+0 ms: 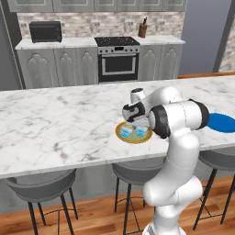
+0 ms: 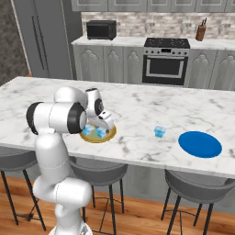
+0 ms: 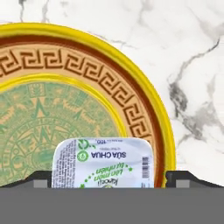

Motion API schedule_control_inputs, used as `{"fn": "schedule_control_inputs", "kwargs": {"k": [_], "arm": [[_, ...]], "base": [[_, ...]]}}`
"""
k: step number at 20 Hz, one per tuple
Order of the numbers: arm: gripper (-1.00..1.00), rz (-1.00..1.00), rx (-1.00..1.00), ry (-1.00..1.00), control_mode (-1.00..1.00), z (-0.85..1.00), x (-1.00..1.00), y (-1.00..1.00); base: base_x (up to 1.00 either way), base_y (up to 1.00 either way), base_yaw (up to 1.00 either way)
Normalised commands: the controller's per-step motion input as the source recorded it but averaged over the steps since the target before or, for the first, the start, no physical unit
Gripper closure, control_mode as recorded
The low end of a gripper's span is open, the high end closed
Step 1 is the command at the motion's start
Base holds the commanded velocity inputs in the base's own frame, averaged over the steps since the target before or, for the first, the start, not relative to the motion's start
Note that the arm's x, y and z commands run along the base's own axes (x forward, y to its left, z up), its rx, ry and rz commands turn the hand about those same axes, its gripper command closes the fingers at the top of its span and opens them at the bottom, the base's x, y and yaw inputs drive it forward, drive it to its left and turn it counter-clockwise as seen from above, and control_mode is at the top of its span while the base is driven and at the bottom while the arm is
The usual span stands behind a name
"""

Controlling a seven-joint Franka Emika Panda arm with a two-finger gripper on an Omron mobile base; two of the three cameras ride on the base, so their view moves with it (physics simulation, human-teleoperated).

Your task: Place two yogurt containers on each plate.

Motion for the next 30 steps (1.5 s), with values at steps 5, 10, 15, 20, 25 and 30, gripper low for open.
{"fn": "schedule_control_inputs", "kwargs": {"k": [5,10,15,20,25,30], "arm": [[-1.00,0.00,0.00,-0.04,-1.00,0.46,-0.02,0.00],[-1.00,0.00,0.00,-0.08,-1.00,0.55,-0.16,0.00],[-1.00,0.00,0.00,-0.05,-1.00,0.78,-0.34,0.00],[-1.00,0.00,0.00,-0.01,-1.00,0.77,-0.48,-0.04],[-1.00,-0.07,0.00,-0.02,-1.00,0.43,-0.43,-0.02],[-1.00,-0.11,0.00,0.00,1.00,-0.04,-0.23,-0.02]], "base": [[0.00,0.00,0.00],[0.00,0.00,0.00],[0.00,0.00,0.00],[0.00,0.00,0.00],[0.00,0.00,0.00],[-0.22,-0.16,-0.12]]}}
